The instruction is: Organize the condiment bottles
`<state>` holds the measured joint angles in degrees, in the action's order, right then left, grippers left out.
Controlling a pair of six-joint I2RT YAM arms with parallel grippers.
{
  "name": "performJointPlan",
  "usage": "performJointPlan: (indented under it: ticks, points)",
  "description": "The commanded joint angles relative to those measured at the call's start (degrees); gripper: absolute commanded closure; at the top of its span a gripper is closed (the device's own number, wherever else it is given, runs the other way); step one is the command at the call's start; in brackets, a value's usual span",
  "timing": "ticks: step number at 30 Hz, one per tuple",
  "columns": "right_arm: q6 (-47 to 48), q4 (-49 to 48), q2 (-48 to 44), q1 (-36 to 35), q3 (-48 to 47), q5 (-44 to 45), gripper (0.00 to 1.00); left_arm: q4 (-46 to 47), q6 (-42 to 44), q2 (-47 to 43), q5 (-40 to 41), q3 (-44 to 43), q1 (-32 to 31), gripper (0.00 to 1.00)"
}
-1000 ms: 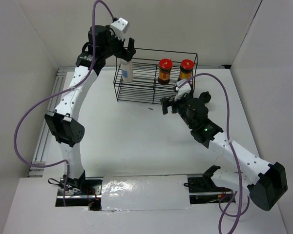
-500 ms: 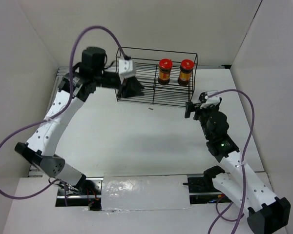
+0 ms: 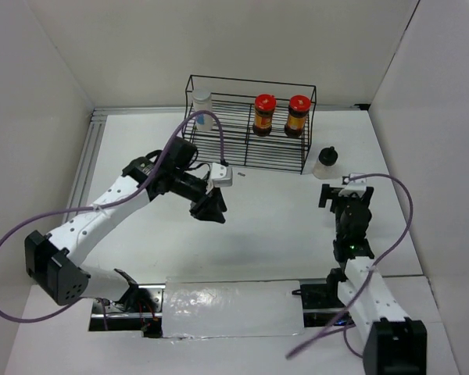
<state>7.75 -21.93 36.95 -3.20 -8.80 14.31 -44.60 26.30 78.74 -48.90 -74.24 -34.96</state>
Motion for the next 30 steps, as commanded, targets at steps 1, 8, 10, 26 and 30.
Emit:
performJointPlan:
  ticks: [1,8,10,26,30]
  points:
    - [-1.8,-13.5,7.8,15.8,-1.7,-18.5,0.0,1.1,0.0,-4.2,0.0,-0.7,-0.5,0.49]
    - [14.5,-6.6,28.1,31.5,-13.0,-49.4,0.02,6.0,2.3,-9.3,1.4,3.0,-0.6,0.47]
    - [16.7,-7.8,32.7,30.9,-15.0,-51.7,0.02,6.0,1.8,-8.7,1.8,3.0,-0.5,0.47]
    - [28.4,-5.9,58.7,27.6,-31.1,-65.5,0.02,5.9,5.8,-2.8,5.9,-2.5,0.6,0.47]
    - [28.4,-6.9,62.7,27.1,-35.1,-66.9,0.02,5.3,6.0,-0.1,6.2,-4.6,0.7,0.47]
